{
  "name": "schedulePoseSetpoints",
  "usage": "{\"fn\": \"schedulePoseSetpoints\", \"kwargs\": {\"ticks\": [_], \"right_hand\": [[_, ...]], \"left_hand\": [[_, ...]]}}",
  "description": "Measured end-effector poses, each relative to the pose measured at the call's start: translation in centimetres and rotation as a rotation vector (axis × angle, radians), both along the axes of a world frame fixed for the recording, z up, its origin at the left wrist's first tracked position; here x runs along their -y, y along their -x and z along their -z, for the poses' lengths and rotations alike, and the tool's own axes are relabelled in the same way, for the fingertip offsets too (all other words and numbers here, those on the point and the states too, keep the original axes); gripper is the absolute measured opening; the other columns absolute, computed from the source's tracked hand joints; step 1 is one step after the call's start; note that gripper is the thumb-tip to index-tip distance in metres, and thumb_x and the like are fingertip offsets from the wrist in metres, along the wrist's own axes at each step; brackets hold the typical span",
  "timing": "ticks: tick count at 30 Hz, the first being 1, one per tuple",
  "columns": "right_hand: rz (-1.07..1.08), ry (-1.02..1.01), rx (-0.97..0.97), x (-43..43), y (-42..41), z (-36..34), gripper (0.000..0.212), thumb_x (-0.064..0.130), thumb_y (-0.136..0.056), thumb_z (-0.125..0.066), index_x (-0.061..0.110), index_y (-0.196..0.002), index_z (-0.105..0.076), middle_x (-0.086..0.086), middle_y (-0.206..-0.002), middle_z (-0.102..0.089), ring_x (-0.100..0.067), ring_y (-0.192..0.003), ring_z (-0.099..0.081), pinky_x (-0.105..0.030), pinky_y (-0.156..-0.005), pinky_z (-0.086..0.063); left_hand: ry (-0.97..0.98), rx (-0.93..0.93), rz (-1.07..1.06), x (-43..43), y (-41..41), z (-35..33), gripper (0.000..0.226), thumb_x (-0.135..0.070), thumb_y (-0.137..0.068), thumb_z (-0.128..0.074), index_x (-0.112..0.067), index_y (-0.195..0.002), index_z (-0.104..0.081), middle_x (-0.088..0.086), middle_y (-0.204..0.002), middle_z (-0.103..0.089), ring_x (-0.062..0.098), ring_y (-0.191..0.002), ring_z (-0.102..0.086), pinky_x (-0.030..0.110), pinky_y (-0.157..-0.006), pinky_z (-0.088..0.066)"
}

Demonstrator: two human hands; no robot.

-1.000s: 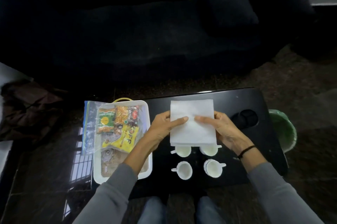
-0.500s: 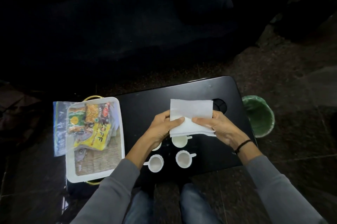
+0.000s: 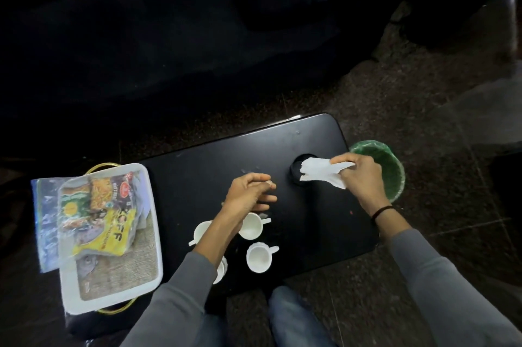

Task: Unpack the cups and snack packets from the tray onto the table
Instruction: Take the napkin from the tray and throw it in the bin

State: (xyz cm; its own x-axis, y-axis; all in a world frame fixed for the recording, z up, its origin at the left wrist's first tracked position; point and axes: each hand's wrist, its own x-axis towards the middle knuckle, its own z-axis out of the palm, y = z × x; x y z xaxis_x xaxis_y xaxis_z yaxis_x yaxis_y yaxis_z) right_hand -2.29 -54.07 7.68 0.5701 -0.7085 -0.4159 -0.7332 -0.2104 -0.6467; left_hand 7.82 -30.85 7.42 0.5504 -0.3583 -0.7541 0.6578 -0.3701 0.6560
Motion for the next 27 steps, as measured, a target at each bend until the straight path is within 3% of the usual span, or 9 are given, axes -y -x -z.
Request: {"fn": "schedulePoseSetpoints", "kwargs": {"ticks": [2,5,8,12,19,27], "right_hand": [[-0.052,0.049,-0.007,0.4,-0.6,0.7,0.036,-0.006,-0.081,-0.054,0.013,-0.093,-0.082,-0.002,-0.091,-0.077,-0.014,-0.082,-0.066,-0.011,-0.073,-0.046],[-0.133,0.101,-0.04,0.4,-1.5,2.0,0.032,-0.003,-0.084,-0.054,0.01,-0.094,-0.081,-0.009,-0.091,-0.079,-0.022,-0.086,-0.069,-0.012,-0.072,-0.042],[-0.209,0.172,-0.086,0.3,-2.4,3.4,0.026,0.001,-0.087,-0.054,0.008,-0.096,-0.078,-0.021,-0.088,-0.076,-0.037,-0.087,-0.07,-0.028,-0.069,-0.047],[-0.31,0.2,-0.104,0.0,-3.3,4.7,0.015,0.002,-0.088,-0.059,-0.002,-0.096,-0.072,-0.029,-0.094,-0.072,-0.043,-0.093,-0.067,-0.043,-0.083,-0.053],[-0.326,0.234,-0.135,0.3,-3.5,6.1,0.012,0.003,-0.089,-0.061,0.0,-0.095,-0.071,-0.025,-0.1,-0.062,-0.041,-0.092,-0.062,-0.037,-0.08,-0.047],[-0.24,0.15,-0.117,0.2,-2.4,5.7,0.019,0.016,-0.088,-0.071,0.008,-0.104,-0.07,-0.016,-0.113,-0.065,-0.032,-0.101,-0.064,-0.038,-0.091,-0.051]], "left_hand": [[0.001,-0.001,0.0,0.5,0.1,0.5,0.017,-0.013,-0.094,-0.066,-0.012,-0.111,-0.068,0.006,-0.101,-0.079,0.018,-0.074,-0.077,0.025,-0.058,-0.06],[-0.001,-0.007,-0.008,0.8,0.2,1.1,0.015,-0.014,-0.095,-0.066,-0.012,-0.11,-0.068,0.006,-0.1,-0.079,0.02,-0.076,-0.078,0.025,-0.056,-0.059],[-0.005,-0.022,-0.021,1.1,0.4,1.6,0.014,-0.014,-0.094,-0.066,-0.013,-0.108,-0.069,0.005,-0.098,-0.08,0.022,-0.077,-0.078,0.025,-0.054,-0.057],[-0.013,-0.022,-0.02,1.3,0.6,2.2,0.014,-0.013,-0.094,-0.067,-0.013,-0.108,-0.07,0.005,-0.097,-0.08,0.022,-0.077,-0.078,0.025,-0.054,-0.057],[-0.033,-0.02,-0.007,1.4,1.1,3.0,0.011,-0.014,-0.095,-0.066,-0.016,-0.105,-0.07,0.003,-0.096,-0.08,0.02,-0.077,-0.078,0.027,-0.058,-0.059],[-0.045,-0.015,0.014,1.3,2.0,2.9,0.013,-0.013,-0.093,-0.066,-0.015,-0.105,-0.07,0.002,-0.095,-0.08,0.018,-0.074,-0.078,0.025,-0.056,-0.059]]}}
